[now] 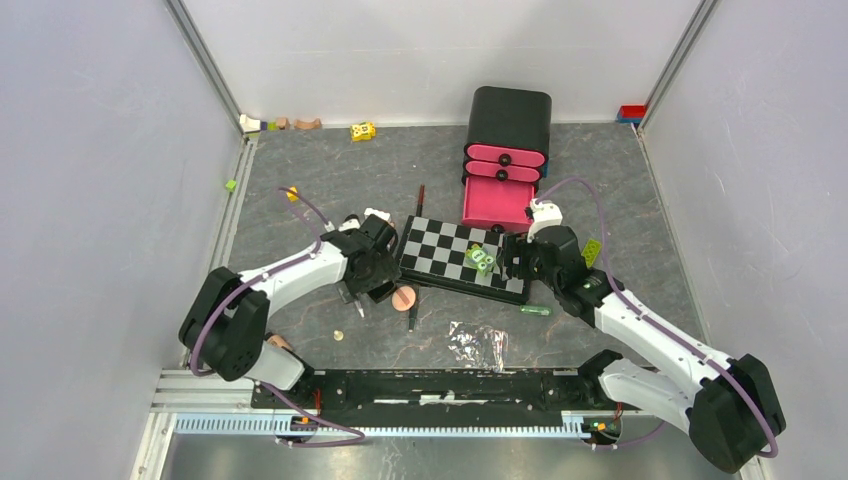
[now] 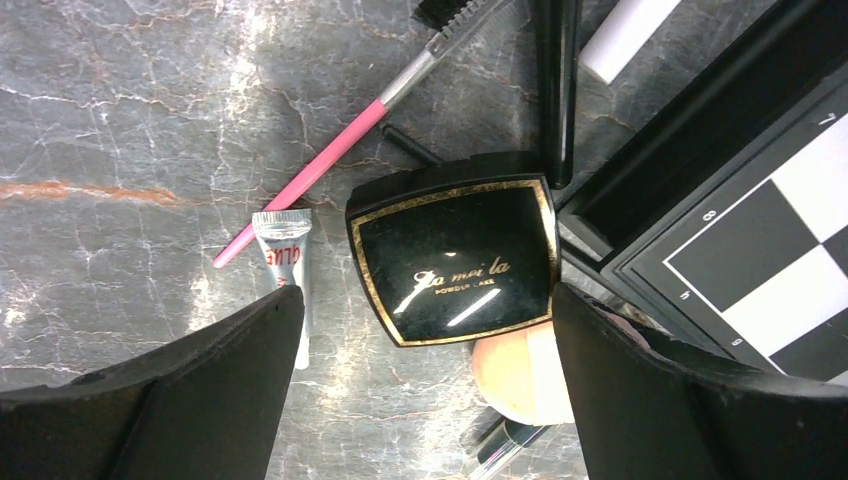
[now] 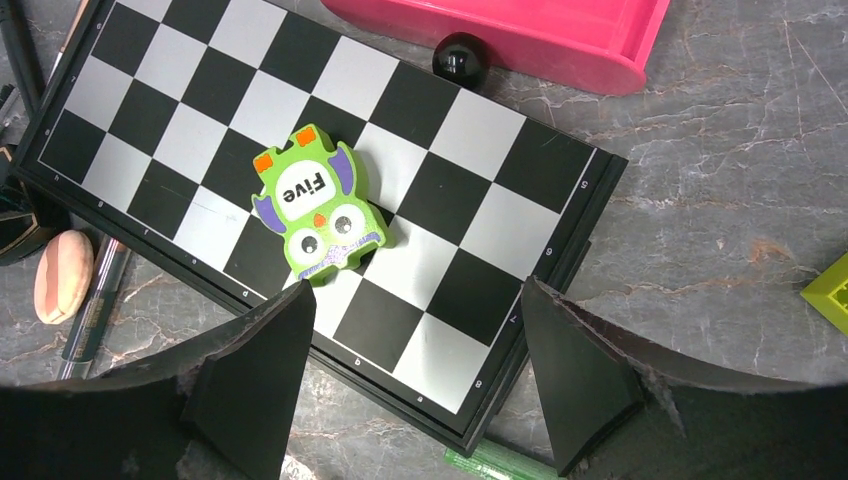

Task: Organize the makeup
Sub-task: Pick up the makeup from the center of the board.

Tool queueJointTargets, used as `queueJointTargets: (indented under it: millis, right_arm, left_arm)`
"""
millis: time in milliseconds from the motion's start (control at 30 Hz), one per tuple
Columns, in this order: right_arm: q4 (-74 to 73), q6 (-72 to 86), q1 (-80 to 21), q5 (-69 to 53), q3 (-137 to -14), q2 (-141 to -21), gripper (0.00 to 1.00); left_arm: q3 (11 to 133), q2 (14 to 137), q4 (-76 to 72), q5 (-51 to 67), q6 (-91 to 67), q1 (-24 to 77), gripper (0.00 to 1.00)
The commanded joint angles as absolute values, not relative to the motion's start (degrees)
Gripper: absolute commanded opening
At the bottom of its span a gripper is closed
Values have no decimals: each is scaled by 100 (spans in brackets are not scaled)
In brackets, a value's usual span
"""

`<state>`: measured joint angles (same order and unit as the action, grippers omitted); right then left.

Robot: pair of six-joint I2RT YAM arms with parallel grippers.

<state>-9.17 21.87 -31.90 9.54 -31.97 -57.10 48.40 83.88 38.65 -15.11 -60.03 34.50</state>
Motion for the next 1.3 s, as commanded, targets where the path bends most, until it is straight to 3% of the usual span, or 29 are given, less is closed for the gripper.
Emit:
queueJointTargets:
  millis: [0,400,567,767,833,1133,1267]
  right_arm:
    - [-881,2252,-3222,1087,-3195,-5603,82]
    - [-888,2254,-3226,1083,-3173,-5609,83]
    - [-938,2222,-3226,1106,-3199,-5601,83]
    - [-932,2213,-3226,1160,-3220,-5542,84]
    - [-972,2185,-3226,1186,-3273,-5538,84]
    - [-1160,2114,-3226,1556,-3364,-5217,85]
    - [-1219,2045,-3224,1598,-3423,-5206,85]
  left_arm:
    - [5119,8488,3712,-1778,-6284,3498,100]
    - [5150,8838,3684,-1900,-6310,3511,99]
    - [5135,8922,3621,-1932,-6276,3507,91]
    - [5072,8603,3577,-2029,-6129,3507,63]
    - [5091,8466,3661,-2030,-6019,3509,58]
    - [5444,7060,4470,-2682,-5557,3689,51]
    - [5950,7138,4433,-2628,-5042,3834,50]
